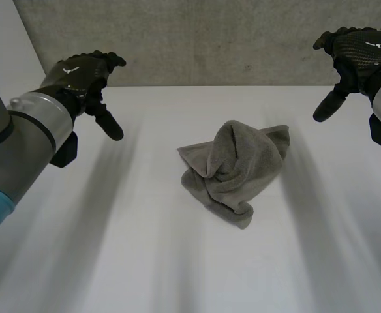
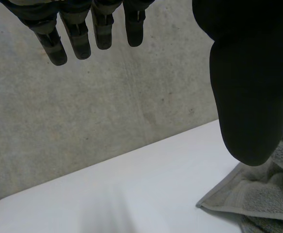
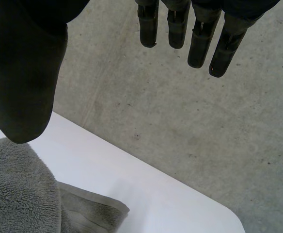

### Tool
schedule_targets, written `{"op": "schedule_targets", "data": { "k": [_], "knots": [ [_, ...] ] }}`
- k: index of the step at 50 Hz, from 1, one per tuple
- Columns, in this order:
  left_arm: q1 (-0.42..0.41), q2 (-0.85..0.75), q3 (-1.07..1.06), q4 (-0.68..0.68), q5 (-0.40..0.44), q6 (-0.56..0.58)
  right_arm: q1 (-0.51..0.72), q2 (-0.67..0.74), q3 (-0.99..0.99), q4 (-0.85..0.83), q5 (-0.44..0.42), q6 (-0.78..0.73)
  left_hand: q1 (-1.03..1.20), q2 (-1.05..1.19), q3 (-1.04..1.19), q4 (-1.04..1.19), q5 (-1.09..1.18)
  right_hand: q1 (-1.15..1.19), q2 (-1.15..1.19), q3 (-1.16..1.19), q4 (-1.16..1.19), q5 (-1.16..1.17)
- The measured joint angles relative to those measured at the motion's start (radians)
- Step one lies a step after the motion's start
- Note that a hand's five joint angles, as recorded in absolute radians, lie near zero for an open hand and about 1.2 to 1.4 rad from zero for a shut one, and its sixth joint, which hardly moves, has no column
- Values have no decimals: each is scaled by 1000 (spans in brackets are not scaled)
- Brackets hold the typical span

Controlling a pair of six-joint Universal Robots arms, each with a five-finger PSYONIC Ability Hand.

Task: Fold the laundry

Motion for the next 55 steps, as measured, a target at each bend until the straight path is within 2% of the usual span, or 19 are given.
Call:
{"op": "schedule_targets", "data": {
  "k": [8, 17, 25, 29, 32, 34, 39, 44, 48, 55],
  "knots": [
    [-45, -101, -14, 87, 33, -8, -8, -1, -6, -4, -3, -11, 0, 0, 0, 0, 0, 0, 0, 0, 0, 0],
    [-156, -333, 7, 273, 120, -11, -10, -2, -2, -4, -8, -15, 0, 2, 2, 2, 0, 0, 0, 0, 0, 0],
    [-221, -509, 74, 334, 131, -12, -8, -1, 9, -5, -14, -18, 13, 21, 21, 21, 0, 0, 0, 0, 0, 0],
    [-244, -578, 115, 336, 124, -12, -5, -1, 15, -5, -14, -23, 56, 62, 62, 63, 15, 0, 0, 0, 0, 0],
    [-258, -627, 152, 335, 112, -12, -2, -1, 23, -5, -14, -31, 167, 174, 174, 175, 134, 0, 0, 0, 0, 0],
    [-266, -651, 178, 336, 90, -12, 0, -1, 31, -6, -14, -40, 331, 338, 325, 327, 289, 0, 0, 0, 0, 0],
    [-276, -672, 222, 365, -7, -7, 2, 1, 57, -18, -23, -73, 680, 695, 683, 686, 641, 0, 0, 0, 0, 0],
    [-276, -646, 226, 412, -90, 2, 2, 15, 74, -24, -56, -96, 903, 925, 924, 926, 877, 0, 0, 0, 0, 0],
    [-267, -579, 182, 432, -116, 5, 1, 49, 75, -21, -97, -102, 943, 973, 972, 974, 921, 0, 0, 0, 0, 0],
    [-228, -406, 14, 436, -114, 6, 2, 131, 69, -10, -141, -86, 948, 980, 979, 980, 926, 0, 0, 0, 0, 0]
  ]
}}
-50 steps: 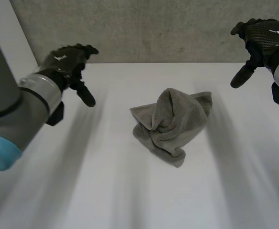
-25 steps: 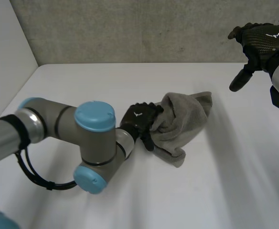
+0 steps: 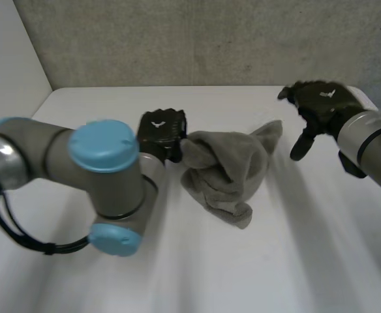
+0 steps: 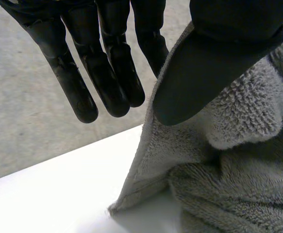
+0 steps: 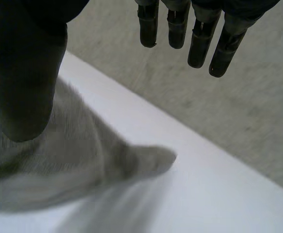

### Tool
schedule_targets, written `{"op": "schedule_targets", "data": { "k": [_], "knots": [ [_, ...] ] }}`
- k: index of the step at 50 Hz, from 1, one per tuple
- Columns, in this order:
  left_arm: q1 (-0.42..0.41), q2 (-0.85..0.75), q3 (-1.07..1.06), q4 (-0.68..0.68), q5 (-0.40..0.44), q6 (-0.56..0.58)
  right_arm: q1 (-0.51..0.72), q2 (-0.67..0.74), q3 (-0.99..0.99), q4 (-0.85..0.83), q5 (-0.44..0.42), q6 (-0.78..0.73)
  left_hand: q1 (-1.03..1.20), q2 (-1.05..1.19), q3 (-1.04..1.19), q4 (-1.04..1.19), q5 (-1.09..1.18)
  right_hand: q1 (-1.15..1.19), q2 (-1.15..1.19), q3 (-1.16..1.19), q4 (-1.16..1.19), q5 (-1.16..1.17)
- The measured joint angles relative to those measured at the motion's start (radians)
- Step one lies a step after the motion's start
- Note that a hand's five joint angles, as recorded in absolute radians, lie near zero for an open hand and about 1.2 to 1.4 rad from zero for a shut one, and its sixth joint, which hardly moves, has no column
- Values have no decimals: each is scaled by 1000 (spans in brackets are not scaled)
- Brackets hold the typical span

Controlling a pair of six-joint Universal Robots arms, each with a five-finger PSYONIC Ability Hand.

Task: Fold the laundry

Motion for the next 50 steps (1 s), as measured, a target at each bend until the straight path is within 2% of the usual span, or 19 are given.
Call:
{"op": "schedule_targets", "data": {
  "k": [8, 15, 21, 30, 32, 34, 35, 38, 39, 43, 47, 50],
  "knots": [
    [90, 277, -310, 2, 33, 1, 1, 129, -33, 9, -29, 164, 0, -10, -7, -9, 0, 0, 0, 0, 0, 0],
    [215, 507, -577, 19, 158, 35, 1, 225, -133, 28, -133, 327, -3, -34, -32, -33, -7, 0, 0, 0, 0, 0],
    [285, 668, -738, 41, 264, 103, 39, 354, -287, 119, -214, 366, -16, -49, -48, -48, -29, 0, 0, 0, 0, 0],
    [313, 857, -890, 63, 324, 213, 187, 561, -528, 218, -251, 373, -49, -78, -76, -77, -60, 0, 0, 0, 0, 0],
    [314, 878, -909, 63, 327, 231, 214, 589, -567, 221, -251, 368, -63, -90, -87, -88, -72, 107, 90, 94, 82, 88],
    [317, 899, -929, 63, 328, 253, 250, 623, -618, 224, -246, 355, -81, -106, -105, -105, -89, 404, 370, 374, 353, 384],
    [319, 902, -933, 64, 327, 259, 258, 629, -631, 224, -244, 350, -84, -109, -108, -109, -93, 471, 451, 454, 431, 447],
    [342, 906, -940, 67, 327, 282, 282, 644, -694, 218, -225, 318, -93, -118, -117, -118, -102, 1041, 1027, 992, 983, 1007],
    [355, 903, -934, 71, 327, 288, 285, 642, -714, 212, -213, 304, -93, -118, -117, -118, -102, 1083, 1066, 1046, 1056, 1058],
    [400, 884, -887, 97, 326, 296, 281, 615, -789, 177, -162, 254, -89, -114, -112, -113, -100, 1085, 1069, 1070, 1079, 1062],
    [442, 804, -727, 167, 320, 294, 250, 522, -896, 57, -58, 182, -82, -106, -105, -106, -97, 1093, 1069, 1090, 1079, 1062],
    [441, 745, -611, 197, 312, 289, 229, 453, -905, -25, -19, 159, -81, -104, -103, -103, -95, 1093, 1069, 1091, 1079, 1062]
  ]
}}
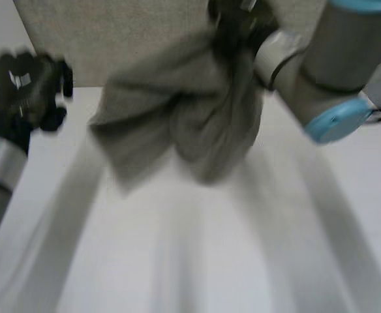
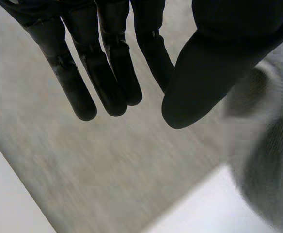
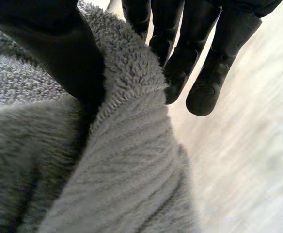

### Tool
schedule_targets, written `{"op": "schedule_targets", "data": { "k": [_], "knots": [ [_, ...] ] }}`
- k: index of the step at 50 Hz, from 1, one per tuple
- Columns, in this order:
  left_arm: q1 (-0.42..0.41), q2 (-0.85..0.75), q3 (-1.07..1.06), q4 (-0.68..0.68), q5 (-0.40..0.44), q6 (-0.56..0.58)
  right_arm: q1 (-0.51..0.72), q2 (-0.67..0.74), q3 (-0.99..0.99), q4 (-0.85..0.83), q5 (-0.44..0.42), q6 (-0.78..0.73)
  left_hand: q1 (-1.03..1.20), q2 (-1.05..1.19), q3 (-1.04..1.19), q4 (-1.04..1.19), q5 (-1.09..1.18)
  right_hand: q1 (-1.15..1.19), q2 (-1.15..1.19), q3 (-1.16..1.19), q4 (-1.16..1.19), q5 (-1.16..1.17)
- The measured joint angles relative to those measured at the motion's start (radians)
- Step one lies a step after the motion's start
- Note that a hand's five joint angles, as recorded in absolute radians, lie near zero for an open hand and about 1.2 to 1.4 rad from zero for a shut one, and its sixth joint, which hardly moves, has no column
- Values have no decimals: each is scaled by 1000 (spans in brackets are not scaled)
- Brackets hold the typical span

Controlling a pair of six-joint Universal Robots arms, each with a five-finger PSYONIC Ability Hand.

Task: Fold the laundry

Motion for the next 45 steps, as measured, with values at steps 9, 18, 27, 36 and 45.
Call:
{"op": "schedule_targets", "data": {
  "k": [9, 18, 27, 36, 45],
  "knots": [
    [-105, -186, 325, 30, -101, -38, -30, -197, 293, -59, -37, -133, 1, -1, -1, -1, 2, 0, 0, 7, 0, 10],
    [-149, -253, 160, 36, -128, -42, -25, -288, 802, 65, -86, -459, -170, -176, -175, -177, -168, 0, 2, 7, 0, 10],
    [-151, -383, -31, 50, -33, -45, -31, -421, 1129, -79, -91, -511, -821, -828, -827, -828, -806, 0, 2, 7, 0, 10],
    [-158, -471, -30, 53, 17, -132, -29, -506, 1176, -99, -86, -498, -860, -868, -869, -869, -830, 0, 2, 10, 0, 10],
    [-192, -523, 14, 67, 39, -233, -29, -600, 1234, -100, -89, -491, -862, -869, -870, -869, -831, 0, 2, 10, 0, 10]
  ]
}}
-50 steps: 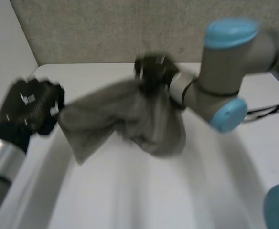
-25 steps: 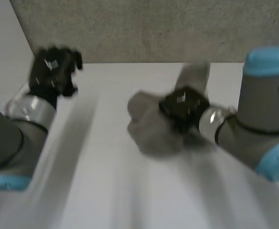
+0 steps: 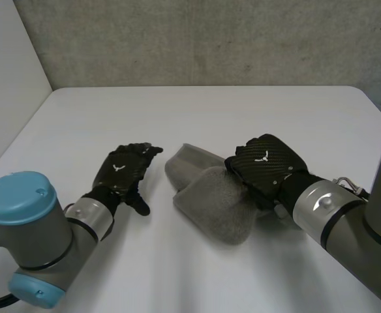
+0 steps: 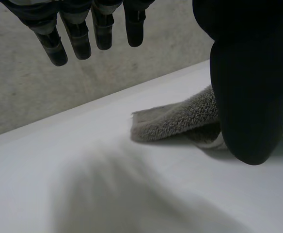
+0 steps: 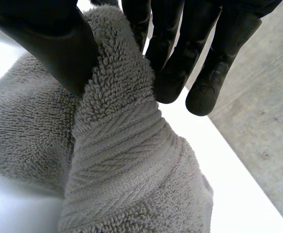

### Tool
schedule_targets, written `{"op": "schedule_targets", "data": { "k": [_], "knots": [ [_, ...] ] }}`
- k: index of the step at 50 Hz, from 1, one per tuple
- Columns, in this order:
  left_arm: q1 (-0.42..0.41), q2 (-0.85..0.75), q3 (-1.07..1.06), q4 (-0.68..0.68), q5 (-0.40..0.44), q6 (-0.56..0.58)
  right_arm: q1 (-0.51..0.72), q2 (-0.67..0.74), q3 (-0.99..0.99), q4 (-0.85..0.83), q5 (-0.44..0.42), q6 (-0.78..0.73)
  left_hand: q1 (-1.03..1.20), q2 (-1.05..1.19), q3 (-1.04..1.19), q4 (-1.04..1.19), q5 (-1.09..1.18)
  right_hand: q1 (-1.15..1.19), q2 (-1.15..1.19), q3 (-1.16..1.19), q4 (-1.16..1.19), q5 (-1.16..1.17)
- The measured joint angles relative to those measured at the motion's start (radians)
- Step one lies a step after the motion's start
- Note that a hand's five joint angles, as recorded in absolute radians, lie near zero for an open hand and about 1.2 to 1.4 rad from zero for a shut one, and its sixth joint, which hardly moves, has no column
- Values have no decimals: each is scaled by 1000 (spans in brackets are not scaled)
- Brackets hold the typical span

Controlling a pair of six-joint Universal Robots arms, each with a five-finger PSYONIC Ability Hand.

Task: Fold the laundry

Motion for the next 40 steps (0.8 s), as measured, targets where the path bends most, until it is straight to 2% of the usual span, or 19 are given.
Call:
{"op": "schedule_targets", "data": {
  "k": [13, 18, 21, 23, 24, 25, 26, 27, 31, 34, 37, 39, 40],
  "knots": [
    [-101, -83, 61, 2, 30, -68, -4, -149, 7, -13, -1, 132, 4, 3, 3, 3, 0, 0, 0, 1, 0, 0],
    [-117, -105, 72, 5, 35, -83, -2, -173, 8, -10, -1, 169, 42, 46, 47, 41, 8, 0, 0, 2, 0, 0],
    [-120, -121, 80, 7, 36, -86, 1, -183, 9, -9, 0, 179, 143, 148, 147, 147, 113, 0, 0, 2, 0, 0],
    [-120, -130, 86, 9, 35, -87, 3, -189, 9, -9, 0, 182, 337, 342, 341, 316, 284, 0, 0, 2, 0, 0],
    [-120, -137, 90, 9, 33, -87, 4, -192, 7, -10, -1, 182, 553, 552, 550, 549, 491, 0, 0, 2, 0, 0],
    [-120, -139, 92, 9, 32, -87, 4, -193, 6, -11, -1, 182, 635, 633, 630, 630, 601, 0, 0, 2, 1, 0],
    [-119, -142, 97, 11, 28, -87, 3, -195, 4, -12, -2, 181, 825, 830, 828, 829, 804, 0, 0, 2, 2, 0],
    [-119, -143, 102, 12, 23, -87, 3, -197, 1, -13, -2, 180, 907, 918, 917, 910, 879, 0, 0, 2, 2, 0],
    [-114, -127, 127, 22, -19, -86, -1, -188, -27, -23, -5, 171, 979, 1010, 1009, 1010, 961, 0, 0, 2, 2, 0],
    [-104, -91, 159, 30, -82, -84, -5, -149, -77, -41, -8, 149, 995, 1031, 1031, 1032, 977, -40, -45, -65, -62, -27],
    [-88, -47, 200, 29, -148, -81, -9, -100, -130, -62, -11, 114, 1000, 1037, 1037, 1038, 981, -210, -224, -242, -235, -186],
    [-67, -3, 244, 24, -192, -81, -11, -64, -177, -74, -13, 75, 1000, 1039, 1039, 1040, 987, -482, -491, -498, -489, -470],
    [-62, 6, 253, 22, -199, -81, -11, -54, -191, -77, -13, 63, 1000, 1040, 1040, 1040, 986, -517, -526, -536, -527, -508]
  ]
}}
